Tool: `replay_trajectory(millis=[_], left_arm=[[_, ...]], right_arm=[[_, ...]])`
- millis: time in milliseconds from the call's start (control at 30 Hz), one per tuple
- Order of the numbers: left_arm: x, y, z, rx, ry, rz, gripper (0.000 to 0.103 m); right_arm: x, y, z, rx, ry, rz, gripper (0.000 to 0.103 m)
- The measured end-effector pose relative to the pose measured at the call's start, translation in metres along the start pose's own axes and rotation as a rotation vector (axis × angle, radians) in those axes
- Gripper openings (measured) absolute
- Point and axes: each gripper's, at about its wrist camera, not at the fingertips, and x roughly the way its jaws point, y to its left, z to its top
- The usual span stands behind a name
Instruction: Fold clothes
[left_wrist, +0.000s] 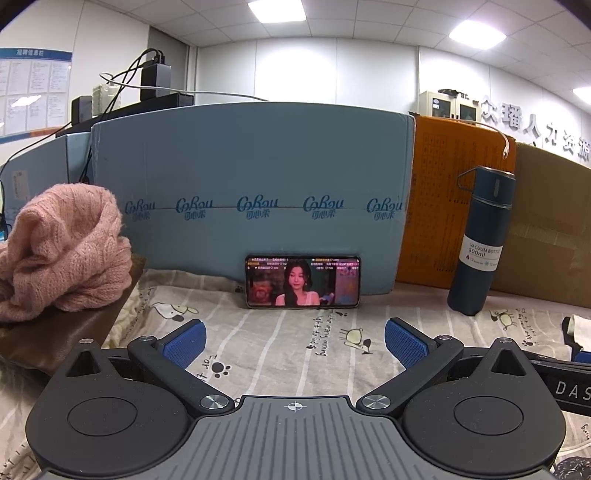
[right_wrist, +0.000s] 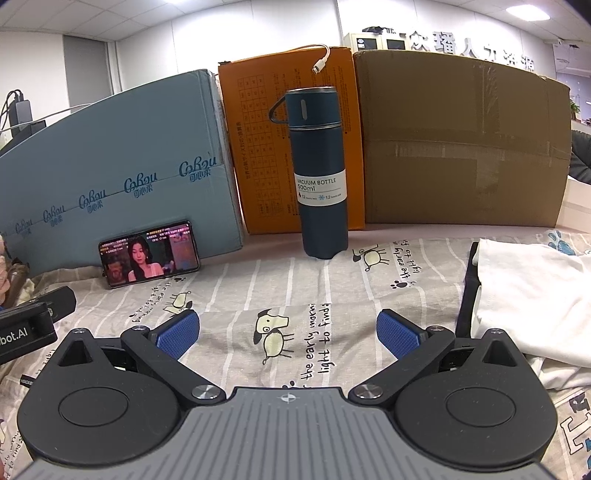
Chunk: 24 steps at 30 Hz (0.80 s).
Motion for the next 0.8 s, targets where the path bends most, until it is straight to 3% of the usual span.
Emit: replay_trajectory(millis=[500, 800], left_arm=[[-0.008, 0.005, 0.004, -0.024, -0.019, 0.01, 0.103], [-0.039, 0.013, 0.012, -0.053, -0.127, 0.041, 0.103]], right_arm=[[-0.009, 0.0, 0.003, -0.004, -0.02, 0.012, 0.103], [-0.031, 0.008, 0.011, -0.025, -0.069, 0.069, 0.103]])
